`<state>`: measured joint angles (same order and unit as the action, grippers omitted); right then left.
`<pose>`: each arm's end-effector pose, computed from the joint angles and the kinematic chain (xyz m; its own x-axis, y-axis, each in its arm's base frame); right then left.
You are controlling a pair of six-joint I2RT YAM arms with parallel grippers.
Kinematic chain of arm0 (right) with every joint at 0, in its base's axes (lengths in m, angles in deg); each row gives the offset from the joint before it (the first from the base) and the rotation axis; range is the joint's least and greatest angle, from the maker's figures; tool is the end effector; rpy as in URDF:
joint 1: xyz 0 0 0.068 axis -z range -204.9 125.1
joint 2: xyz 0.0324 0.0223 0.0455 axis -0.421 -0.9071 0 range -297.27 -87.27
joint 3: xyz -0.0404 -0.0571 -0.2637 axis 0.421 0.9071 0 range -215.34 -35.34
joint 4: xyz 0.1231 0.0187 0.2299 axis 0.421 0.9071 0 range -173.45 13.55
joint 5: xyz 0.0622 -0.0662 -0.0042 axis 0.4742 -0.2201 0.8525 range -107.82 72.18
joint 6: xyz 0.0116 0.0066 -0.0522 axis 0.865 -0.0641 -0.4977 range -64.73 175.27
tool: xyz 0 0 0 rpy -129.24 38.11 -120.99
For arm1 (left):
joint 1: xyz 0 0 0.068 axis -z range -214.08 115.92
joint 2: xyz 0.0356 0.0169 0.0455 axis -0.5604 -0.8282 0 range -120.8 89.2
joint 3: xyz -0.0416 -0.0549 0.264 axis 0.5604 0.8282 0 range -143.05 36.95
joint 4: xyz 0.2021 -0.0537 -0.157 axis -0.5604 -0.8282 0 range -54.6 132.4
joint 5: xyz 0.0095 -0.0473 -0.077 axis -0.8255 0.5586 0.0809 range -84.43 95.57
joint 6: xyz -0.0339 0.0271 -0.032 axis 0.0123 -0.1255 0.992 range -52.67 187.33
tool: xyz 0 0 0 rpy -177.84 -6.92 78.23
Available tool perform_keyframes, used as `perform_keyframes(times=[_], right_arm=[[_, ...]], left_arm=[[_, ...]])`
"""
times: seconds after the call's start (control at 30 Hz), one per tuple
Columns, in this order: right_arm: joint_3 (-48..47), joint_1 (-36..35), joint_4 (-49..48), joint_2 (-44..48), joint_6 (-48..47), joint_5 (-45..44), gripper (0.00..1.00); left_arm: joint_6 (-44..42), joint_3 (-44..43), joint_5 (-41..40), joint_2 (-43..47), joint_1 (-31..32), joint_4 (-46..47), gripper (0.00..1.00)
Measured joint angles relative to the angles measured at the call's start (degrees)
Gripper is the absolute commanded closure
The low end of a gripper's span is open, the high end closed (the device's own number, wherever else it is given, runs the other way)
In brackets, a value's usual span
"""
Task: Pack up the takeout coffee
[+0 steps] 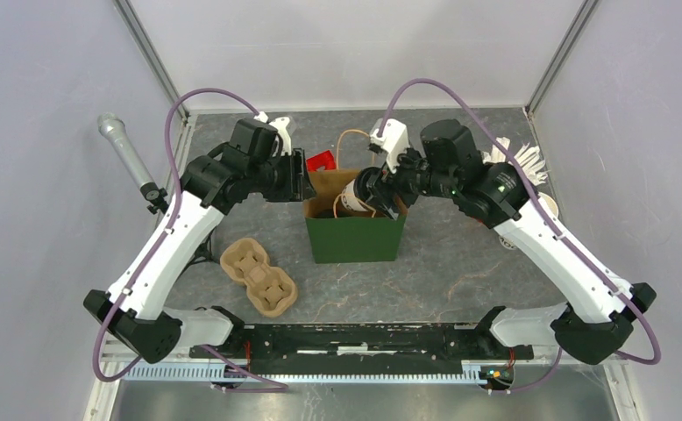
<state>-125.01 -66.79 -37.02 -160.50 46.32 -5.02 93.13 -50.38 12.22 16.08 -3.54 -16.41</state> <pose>0.1854 0.1768 0.4389 -0.2441 -0.4227 -0.8728 -0.8422 0.5386 -0.0253 0.2081 -0.1274 0.4077 -0.7950 -0.0328 -0.6057 0.2553 0.8877 -0.3832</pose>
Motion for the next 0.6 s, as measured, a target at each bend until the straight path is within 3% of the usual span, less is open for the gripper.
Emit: perform_keyframes(times=[0.3,0.6], right_arm=[[0.00,-8.85,1.42,-0.63,-1.84,-5.68,0.46],[2.67,-18.91,1.86,-0.55,-1.84,-13.40,0.47]], left_arm=[[-0.66,-0.31,1.20,-1.64,-0.09,-0.98,0.52],[-0.66,2.29,2.86,1.75,-0.09,-1.14,0.51]])
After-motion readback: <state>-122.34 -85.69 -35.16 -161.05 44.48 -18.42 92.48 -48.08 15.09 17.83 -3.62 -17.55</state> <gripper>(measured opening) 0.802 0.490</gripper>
